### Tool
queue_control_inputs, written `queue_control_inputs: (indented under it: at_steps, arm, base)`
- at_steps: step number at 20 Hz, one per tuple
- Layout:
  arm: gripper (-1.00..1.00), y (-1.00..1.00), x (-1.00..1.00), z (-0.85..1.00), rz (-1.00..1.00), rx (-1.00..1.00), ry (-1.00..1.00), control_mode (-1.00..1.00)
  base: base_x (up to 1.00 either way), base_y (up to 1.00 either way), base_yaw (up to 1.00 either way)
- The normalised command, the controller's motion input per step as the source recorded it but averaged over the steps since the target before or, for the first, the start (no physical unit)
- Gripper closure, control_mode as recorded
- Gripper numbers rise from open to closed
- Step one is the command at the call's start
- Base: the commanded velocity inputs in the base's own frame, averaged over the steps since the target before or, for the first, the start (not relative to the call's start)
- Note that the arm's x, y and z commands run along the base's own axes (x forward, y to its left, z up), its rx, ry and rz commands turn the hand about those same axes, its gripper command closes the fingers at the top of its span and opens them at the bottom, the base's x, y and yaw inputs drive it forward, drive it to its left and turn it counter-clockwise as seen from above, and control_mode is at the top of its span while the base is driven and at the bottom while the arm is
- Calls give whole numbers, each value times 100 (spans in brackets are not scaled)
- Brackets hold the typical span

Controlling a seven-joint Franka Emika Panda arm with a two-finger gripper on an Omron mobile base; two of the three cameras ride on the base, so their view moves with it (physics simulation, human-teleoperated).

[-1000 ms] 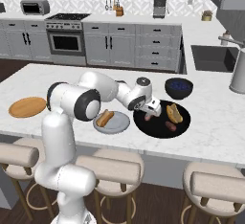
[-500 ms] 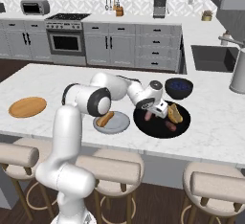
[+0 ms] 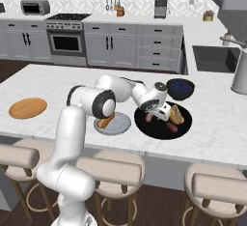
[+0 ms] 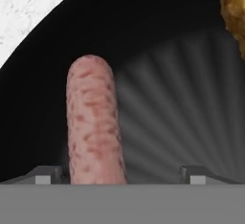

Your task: Place one bun and one sausage from the bowl on each plate.

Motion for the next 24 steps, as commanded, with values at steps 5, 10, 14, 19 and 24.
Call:
queue_control_inputs:
  at_steps: [5, 10, 14, 19, 24]
  arm:
    - [100, 51, 0, -46, 1, 0, 5, -100]
    - [100, 19, 0, -18, 1, 0, 0, -100]
    - [100, 10, -17, 19, 0, 0, 0, -100]
    - [100, 31, -86, 99, 0, 0, -12, -100]
    - [100, 95, -85, 87, 0, -6, 0, -100]
  base:
    - [0, 0, 0]
    - [0, 0, 0]
    - [0, 0, 0]
    - [0, 0, 0]
    - [0, 0, 0]
